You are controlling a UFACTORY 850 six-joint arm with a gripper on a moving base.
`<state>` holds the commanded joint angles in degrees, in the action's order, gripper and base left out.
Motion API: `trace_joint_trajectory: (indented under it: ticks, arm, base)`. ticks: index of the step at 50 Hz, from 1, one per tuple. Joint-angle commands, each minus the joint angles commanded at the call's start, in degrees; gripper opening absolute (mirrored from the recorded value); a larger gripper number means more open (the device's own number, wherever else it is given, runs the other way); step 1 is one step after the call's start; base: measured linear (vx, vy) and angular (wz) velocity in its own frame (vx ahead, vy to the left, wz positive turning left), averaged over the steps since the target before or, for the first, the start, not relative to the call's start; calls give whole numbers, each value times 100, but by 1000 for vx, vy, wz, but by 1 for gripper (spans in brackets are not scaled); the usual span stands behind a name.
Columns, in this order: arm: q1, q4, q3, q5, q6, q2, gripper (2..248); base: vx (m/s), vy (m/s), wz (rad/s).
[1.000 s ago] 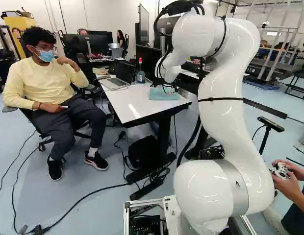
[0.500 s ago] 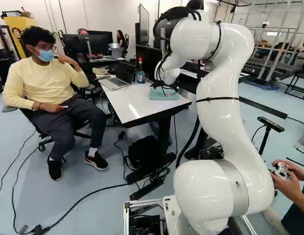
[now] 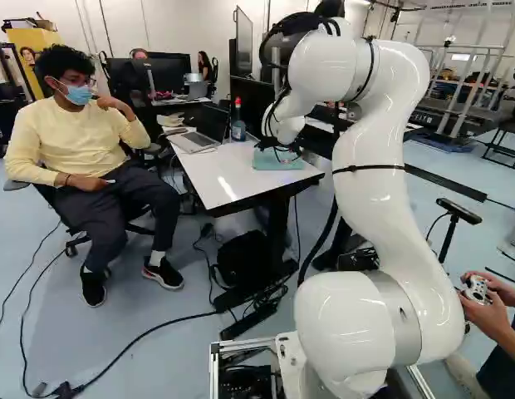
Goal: Clean the table with the green towel
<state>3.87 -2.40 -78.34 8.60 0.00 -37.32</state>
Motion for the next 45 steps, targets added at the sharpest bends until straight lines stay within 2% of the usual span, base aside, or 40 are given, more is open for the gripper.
trace_joint_trajectory:
  ticks: [45]
  arm:
    - [0, 42, 0, -436, 0, 0, 247]
  base:
    - [0, 0, 0]
